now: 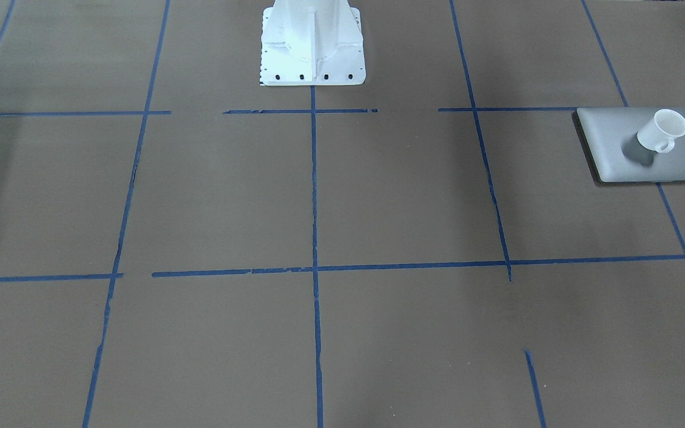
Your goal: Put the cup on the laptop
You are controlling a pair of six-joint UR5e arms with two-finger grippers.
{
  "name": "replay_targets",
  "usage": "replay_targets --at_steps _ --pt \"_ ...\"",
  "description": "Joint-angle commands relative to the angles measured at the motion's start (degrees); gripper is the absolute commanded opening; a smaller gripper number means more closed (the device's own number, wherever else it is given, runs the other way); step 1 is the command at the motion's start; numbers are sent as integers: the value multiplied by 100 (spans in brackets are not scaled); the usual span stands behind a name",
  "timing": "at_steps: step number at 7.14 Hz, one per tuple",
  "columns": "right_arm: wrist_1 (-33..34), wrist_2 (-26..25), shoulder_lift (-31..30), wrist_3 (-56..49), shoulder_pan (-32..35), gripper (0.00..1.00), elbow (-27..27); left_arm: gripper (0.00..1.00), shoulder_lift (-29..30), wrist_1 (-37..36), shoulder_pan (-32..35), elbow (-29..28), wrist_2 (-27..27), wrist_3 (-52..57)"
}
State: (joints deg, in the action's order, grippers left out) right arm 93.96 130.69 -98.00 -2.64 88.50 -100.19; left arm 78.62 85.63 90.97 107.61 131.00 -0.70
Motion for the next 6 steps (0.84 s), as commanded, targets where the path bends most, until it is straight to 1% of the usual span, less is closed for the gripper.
replay_targets --at_steps 1,6 --pt "-1 0 9 0 0 100 0 100 -5 -46 0 -38 127 0" --pt "8 0 0 0 0 100 0 100 -5 -125 0 -82 127 0"
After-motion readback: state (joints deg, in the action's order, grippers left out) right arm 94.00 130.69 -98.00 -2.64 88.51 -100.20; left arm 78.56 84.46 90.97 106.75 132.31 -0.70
